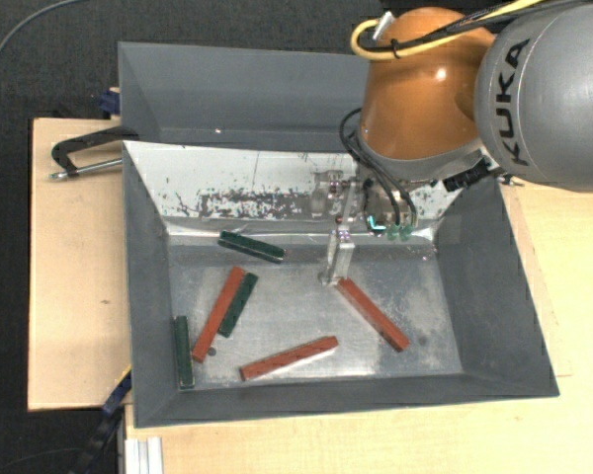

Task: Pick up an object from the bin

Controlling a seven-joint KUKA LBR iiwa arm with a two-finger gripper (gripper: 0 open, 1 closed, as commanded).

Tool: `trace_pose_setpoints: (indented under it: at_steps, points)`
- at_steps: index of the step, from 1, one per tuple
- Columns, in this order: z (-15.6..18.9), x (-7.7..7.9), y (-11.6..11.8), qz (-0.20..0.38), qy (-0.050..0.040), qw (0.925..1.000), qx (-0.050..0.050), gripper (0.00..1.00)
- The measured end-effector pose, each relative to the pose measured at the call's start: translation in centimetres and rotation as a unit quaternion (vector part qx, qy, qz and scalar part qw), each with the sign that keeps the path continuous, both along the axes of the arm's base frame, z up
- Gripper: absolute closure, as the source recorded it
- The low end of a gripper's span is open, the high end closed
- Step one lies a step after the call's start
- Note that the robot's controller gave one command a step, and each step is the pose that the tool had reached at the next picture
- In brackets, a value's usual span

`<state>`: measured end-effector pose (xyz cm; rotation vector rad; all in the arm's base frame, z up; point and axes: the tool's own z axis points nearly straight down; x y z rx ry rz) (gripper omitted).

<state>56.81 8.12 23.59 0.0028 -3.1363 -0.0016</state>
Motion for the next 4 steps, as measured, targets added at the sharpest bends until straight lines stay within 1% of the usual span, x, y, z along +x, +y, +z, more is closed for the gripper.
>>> trace_pose_setpoints:
  at_steps: [1, 2, 3, 4]
  points:
    - [-12.7, -3.1, -0.4, -0.001, 0.0008, 1.0000, 0.000, 0.00]
    - [-16.7, -7.6, -3.2, -0.048, 0.0009, 0.9989, -0.001, 0.00]
    - [-16.5, -7.3, -3.1, -0.047, -0.0022, 0.9989, 0.000, 1.00]
    - [-3.4, -4.8, -3.7, 0.098, -0.0091, 0.9951, 0.000, 1.00]
